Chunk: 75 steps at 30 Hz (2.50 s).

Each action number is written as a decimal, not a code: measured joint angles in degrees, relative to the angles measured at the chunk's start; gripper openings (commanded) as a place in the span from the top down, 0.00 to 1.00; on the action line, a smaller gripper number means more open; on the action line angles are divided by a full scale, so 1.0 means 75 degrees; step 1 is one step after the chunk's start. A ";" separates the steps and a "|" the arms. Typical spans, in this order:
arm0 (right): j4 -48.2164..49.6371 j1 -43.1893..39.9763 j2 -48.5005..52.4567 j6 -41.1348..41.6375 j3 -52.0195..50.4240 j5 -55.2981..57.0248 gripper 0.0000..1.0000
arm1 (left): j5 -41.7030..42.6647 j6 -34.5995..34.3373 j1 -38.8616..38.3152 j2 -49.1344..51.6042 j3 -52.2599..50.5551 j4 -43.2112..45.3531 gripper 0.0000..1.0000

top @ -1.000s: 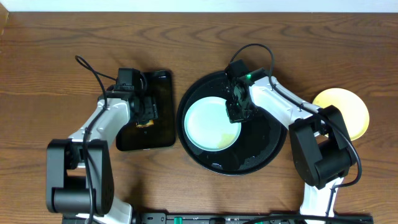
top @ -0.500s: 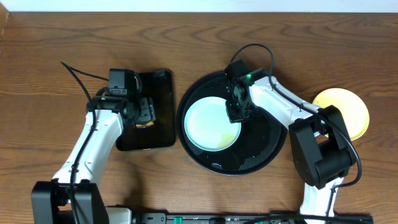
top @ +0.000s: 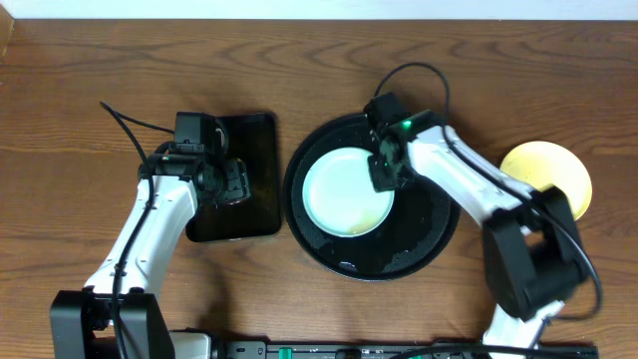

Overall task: Clean dirty plates on tray and stack at the side
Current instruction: 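Grip the pale green plate edge with the right gripper and lift it, then carry the pale green plate right and stack it on the yellow plate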

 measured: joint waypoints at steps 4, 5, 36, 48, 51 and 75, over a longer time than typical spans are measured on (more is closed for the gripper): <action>0.0000 0.0000 -0.0950 -0.0175 0.0000 0.0766 0.99 | 0.0000 0.0000 0.0000 0.0000 0.0000 0.0000 0.28; -0.0003 0.0000 -0.1081 -0.0216 0.0000 0.0935 0.99 | 0.0000 0.0000 0.0000 0.0000 0.0000 0.0000 0.28; -0.0032 0.2226 -0.2451 -0.1993 -0.0003 0.7286 0.99 | 0.0003 0.0000 0.0000 0.0000 0.0000 0.0117 0.28; -0.0026 0.2436 -0.2451 -0.2206 -0.0003 0.7775 0.99 | 0.0003 0.0000 0.0000 0.0000 0.0000 0.0117 0.28; -0.0026 0.2436 -0.2451 -0.2215 -0.0003 0.7886 0.99 | 0.0003 0.0000 0.0000 0.0000 0.0000 0.0117 0.28; -0.0105 0.1711 -0.2451 -0.1495 -0.0003 0.6534 0.99 | 0.0003 0.0000 0.0003 0.0000 0.0000 0.0117 0.28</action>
